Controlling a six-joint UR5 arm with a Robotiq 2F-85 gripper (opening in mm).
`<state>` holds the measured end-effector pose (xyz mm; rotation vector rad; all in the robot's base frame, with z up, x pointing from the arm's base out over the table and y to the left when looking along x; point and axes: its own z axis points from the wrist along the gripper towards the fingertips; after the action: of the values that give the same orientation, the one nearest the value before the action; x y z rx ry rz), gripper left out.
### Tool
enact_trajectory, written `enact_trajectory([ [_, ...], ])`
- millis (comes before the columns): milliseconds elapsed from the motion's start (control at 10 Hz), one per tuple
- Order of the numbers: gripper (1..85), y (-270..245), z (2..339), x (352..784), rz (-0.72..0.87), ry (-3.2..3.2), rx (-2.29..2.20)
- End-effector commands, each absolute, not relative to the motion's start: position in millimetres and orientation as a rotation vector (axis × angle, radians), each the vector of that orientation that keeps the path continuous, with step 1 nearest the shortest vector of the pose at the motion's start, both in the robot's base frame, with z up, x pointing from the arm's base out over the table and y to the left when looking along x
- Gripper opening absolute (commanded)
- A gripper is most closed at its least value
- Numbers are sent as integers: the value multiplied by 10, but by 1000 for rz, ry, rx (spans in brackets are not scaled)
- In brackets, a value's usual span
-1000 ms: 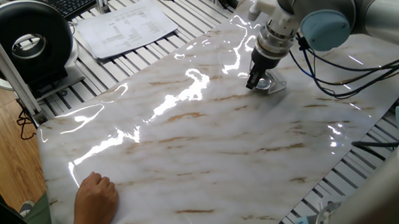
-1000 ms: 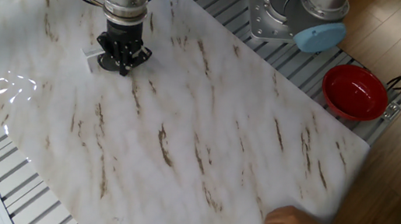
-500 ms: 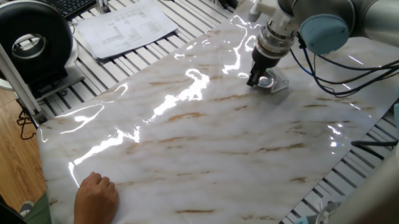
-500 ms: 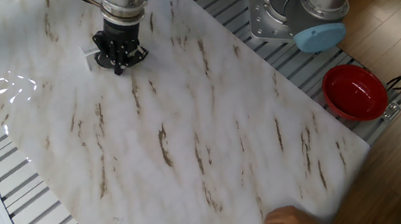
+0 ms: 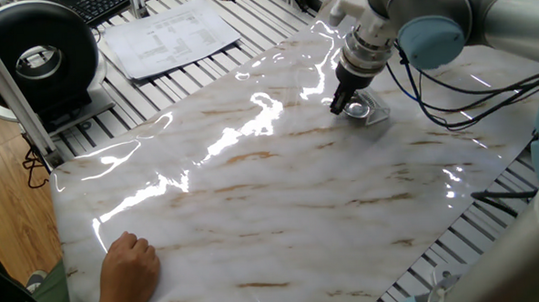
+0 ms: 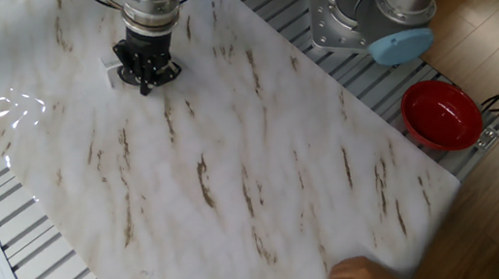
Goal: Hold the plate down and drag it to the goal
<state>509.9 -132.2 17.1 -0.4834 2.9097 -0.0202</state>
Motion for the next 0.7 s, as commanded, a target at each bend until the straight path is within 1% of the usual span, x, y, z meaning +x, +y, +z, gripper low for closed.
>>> enact_trajectory([
  [0,17,-1274,388,5214,-90,2958,-394],
  [100,17,-1275,527,5229,-142,2976,-356],
  [200,17,-1130,709,5151,-100,3015,-272],
  [400,17,-923,1114,5024,-106,3054,-161],
  [500,17,-817,1234,5024,-114,3069,-131],
  [600,17,-700,1216,5095,-83,3066,-113],
])
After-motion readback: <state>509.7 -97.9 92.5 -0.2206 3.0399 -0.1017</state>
